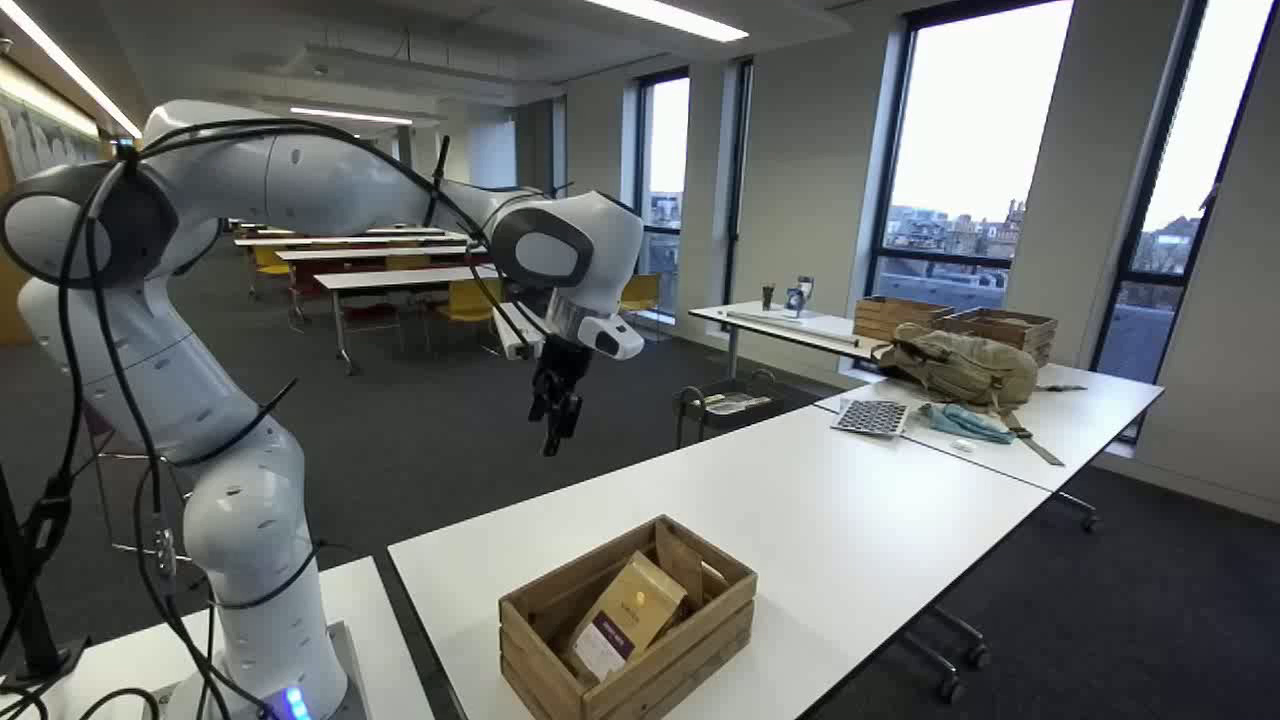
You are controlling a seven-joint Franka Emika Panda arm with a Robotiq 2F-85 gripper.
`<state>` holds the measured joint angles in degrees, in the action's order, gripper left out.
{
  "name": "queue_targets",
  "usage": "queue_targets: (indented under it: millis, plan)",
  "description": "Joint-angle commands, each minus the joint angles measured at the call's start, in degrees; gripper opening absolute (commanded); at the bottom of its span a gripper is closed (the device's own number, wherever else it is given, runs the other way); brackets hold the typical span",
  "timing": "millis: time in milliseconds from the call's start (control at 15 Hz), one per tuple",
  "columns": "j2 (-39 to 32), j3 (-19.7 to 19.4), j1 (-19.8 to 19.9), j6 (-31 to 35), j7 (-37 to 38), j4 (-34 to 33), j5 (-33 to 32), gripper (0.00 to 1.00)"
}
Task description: Pick up the paper bag from the box and put it on the table
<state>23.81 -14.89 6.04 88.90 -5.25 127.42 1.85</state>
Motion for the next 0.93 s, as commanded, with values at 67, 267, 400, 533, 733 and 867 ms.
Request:
queue_targets:
  millis: [67, 267, 400, 533, 733, 867]
  plan:
    - [-0.2, 1.2, 1.5, -0.1, -0.5, -0.1, 0.4, 1.0]
    - [-0.2, 1.2, 1.5, -0.1, -0.5, -0.1, 0.4, 1.0]
    - [-0.2, 1.2, 1.5, -0.1, -0.5, -0.1, 0.4, 1.0]
    - [-2.5, 1.2, 2.2, 1.2, 3.2, -0.9, 1.2, 1.0]
    - [-6.9, 1.1, 3.4, 4.0, 10.3, -1.8, 3.3, 1.0]
    - [-10.4, 1.0, 4.2, 6.9, 15.0, -2.4, 5.2, 1.0]
